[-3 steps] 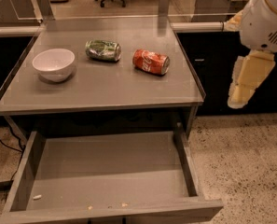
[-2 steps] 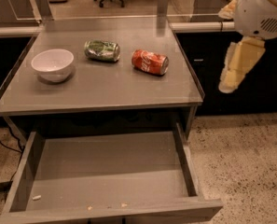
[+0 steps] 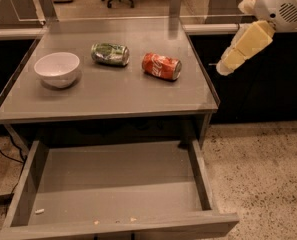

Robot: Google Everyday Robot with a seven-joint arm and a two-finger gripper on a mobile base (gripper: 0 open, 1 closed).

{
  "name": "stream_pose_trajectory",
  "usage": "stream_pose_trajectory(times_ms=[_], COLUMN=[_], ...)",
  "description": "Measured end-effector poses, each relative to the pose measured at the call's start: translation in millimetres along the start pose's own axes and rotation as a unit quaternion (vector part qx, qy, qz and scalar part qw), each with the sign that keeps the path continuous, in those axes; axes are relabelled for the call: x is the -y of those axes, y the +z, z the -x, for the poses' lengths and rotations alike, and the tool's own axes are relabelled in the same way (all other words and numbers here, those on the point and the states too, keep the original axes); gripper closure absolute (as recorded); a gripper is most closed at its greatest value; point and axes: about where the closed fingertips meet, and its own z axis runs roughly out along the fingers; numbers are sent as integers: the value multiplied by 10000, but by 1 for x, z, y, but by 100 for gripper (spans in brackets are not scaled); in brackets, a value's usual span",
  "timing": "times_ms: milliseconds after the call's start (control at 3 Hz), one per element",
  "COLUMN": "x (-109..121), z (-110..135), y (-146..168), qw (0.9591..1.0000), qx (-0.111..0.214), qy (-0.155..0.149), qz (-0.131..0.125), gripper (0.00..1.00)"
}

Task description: Place coke can into top drawer

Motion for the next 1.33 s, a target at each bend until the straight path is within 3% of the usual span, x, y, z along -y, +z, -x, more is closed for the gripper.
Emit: stream_pose_trajectory(times_ms=[333, 667, 1000, 1333], x=[-4, -15, -22, -15], z=[4, 13, 19, 24], y=[5, 32, 69, 144], qw=[10000, 9993, 9967, 9910], qx=[45, 280, 525, 686], qy=[-5, 130, 446, 1017], qz=[20, 211, 426, 544], gripper=[0, 0, 0, 0])
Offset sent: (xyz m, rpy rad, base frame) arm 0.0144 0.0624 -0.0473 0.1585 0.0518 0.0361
